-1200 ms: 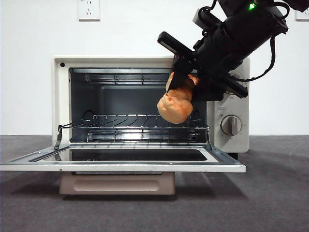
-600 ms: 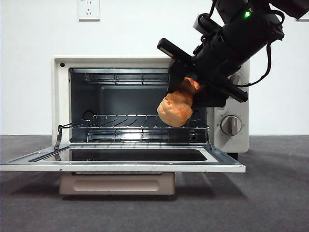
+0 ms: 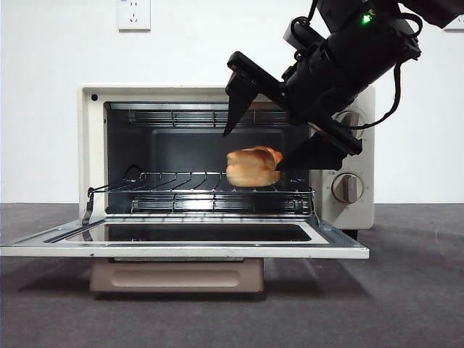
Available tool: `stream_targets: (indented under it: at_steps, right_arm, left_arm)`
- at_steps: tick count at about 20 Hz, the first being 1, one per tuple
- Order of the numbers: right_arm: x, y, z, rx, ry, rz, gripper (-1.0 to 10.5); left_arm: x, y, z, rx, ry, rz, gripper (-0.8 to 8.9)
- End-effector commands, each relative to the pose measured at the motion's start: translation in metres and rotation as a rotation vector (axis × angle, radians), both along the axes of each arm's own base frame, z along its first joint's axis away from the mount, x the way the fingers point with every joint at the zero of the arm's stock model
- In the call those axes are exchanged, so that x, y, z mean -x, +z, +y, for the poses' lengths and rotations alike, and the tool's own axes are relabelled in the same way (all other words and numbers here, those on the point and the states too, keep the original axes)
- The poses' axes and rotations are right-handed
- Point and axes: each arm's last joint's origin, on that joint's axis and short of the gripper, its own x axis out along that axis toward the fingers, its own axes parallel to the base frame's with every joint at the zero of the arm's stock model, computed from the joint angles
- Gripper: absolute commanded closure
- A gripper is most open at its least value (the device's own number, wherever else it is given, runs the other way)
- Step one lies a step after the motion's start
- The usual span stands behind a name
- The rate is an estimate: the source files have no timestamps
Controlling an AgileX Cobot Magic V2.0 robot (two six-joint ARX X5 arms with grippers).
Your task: The left arm flap open the oven, the right arm pick bread and place it into oven, the left arm flap close the oven
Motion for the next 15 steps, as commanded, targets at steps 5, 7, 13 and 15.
stream_targets:
  at_steps: [5, 7, 13, 15]
  right_arm:
    - [0.007, 0.02, -0.006, -0.019, 0.0, -0.012, 4.9]
    - [0.015, 0.029, -0.01, -0.019, 0.015, -0.001, 4.9]
    - [0.046, 0.062, -0.028, -0.014, 0.153, -0.014, 4.9]
    - [0.058, 0.072, -0.036, 0.0, 0.184, -0.027, 4.9]
  left_arm:
    - [0.001, 0.007, 0.001, 0.009, -0.006, -0.029, 7.98]
    - [0.0, 0.007, 0.0, 0.005, -0.001, -0.028, 7.98]
    - [-0.005, 0.006, -0.003, -0.017, 0.027, -0.019, 7.98]
    - [-0.007, 0.007, -0.005, -0.016, 0.026, -0.021, 7.98]
